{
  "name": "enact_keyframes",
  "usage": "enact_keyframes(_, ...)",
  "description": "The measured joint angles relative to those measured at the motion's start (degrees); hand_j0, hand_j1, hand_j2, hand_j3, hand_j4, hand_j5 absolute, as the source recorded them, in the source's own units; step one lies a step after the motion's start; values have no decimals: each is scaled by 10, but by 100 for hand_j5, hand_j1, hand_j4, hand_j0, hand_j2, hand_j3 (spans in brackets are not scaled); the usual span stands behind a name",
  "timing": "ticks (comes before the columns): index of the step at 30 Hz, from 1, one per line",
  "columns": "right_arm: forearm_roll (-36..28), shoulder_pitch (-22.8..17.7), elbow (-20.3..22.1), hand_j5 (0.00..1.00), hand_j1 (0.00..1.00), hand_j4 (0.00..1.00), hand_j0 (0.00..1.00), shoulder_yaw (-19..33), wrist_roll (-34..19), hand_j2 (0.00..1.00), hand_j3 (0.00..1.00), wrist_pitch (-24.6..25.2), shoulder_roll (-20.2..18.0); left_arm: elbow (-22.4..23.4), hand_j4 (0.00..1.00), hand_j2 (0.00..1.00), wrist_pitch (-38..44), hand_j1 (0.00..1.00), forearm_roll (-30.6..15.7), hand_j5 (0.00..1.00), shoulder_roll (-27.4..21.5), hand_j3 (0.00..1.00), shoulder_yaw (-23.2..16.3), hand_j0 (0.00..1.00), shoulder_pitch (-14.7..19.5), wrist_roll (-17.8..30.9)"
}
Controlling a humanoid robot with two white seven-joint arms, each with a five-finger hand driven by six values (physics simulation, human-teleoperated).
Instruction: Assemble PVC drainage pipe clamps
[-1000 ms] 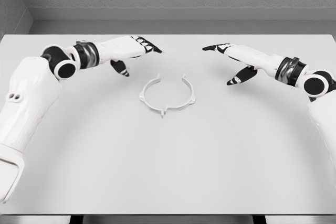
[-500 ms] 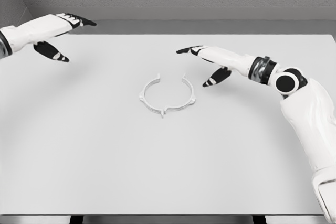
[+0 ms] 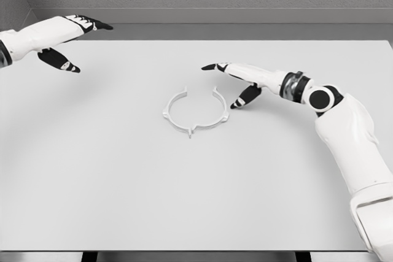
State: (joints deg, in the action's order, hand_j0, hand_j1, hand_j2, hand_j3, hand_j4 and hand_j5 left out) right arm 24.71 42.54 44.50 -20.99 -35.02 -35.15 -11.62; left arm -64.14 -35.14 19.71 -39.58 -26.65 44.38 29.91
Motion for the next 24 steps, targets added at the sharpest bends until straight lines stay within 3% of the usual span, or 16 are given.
enact_keyframes(24,6,4,-1,100,100,100,100,-1,0,100,100,0,23,-1,100,100,0,100,0,100,6,100,-2,100,0,0)
